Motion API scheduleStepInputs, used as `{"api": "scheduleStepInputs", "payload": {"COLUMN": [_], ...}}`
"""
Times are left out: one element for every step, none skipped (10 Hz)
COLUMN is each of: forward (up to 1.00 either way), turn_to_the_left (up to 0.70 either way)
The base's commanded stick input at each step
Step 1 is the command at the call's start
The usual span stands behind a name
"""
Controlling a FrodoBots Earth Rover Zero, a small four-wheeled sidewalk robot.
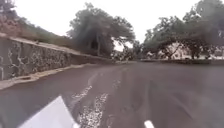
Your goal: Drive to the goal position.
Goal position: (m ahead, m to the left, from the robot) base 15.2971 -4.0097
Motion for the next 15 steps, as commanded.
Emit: {"api": "scheduleStepInputs", "payload": {"forward": [0.50, 0.50, 0.50, 0.50, 0.50, 0.50, 0.50, 0.50, 0.50, 0.50, 0.50, 0.50, 0.50, 0.50, 0.50], "turn_to_the_left": [0.00, 0.00, -0.10, -0.26, -0.42, -0.50, -0.50, -0.50, -0.41, -0.22, -0.03, 0.00, 0.00, 0.00, 0.00]}}
